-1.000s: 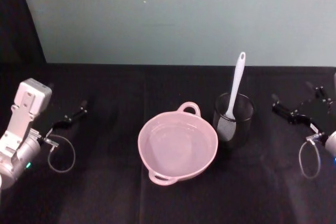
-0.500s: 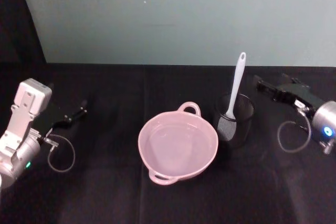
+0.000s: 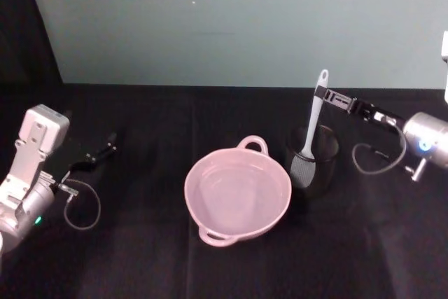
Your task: Use the one hand to pick up the spoon and stir the clear water in the bowl.
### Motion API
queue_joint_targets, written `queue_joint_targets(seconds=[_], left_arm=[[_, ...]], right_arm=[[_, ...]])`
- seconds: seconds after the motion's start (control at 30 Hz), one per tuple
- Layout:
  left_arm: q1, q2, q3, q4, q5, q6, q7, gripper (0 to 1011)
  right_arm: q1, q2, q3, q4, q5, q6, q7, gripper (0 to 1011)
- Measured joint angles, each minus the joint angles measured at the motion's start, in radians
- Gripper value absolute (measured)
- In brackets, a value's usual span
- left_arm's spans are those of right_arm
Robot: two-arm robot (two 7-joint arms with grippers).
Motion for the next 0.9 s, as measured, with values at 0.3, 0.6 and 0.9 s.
queue_joint_targets(seconds=[0.3, 0.6, 0.9], left_arm=[[0.000, 0.000, 0.000, 0.000, 0.000, 0.000, 0.000, 1005], [0.000, 0.000, 0.000, 0.000, 0.000, 0.000, 0.000, 1005], [0.000, 0.000, 0.000, 0.000, 0.000, 0.000, 0.000, 1005]], right_arm=[[0.055, -0.012, -0.043, 0.080, 0.011, -0.034, 0.084, 1003], [0.098, -0.017, -0.073, 0.149, 0.024, -0.073, 0.145, 1003], [0.115, -0.014, -0.100, 0.168, 0.038, -0.074, 0.154, 1003]])
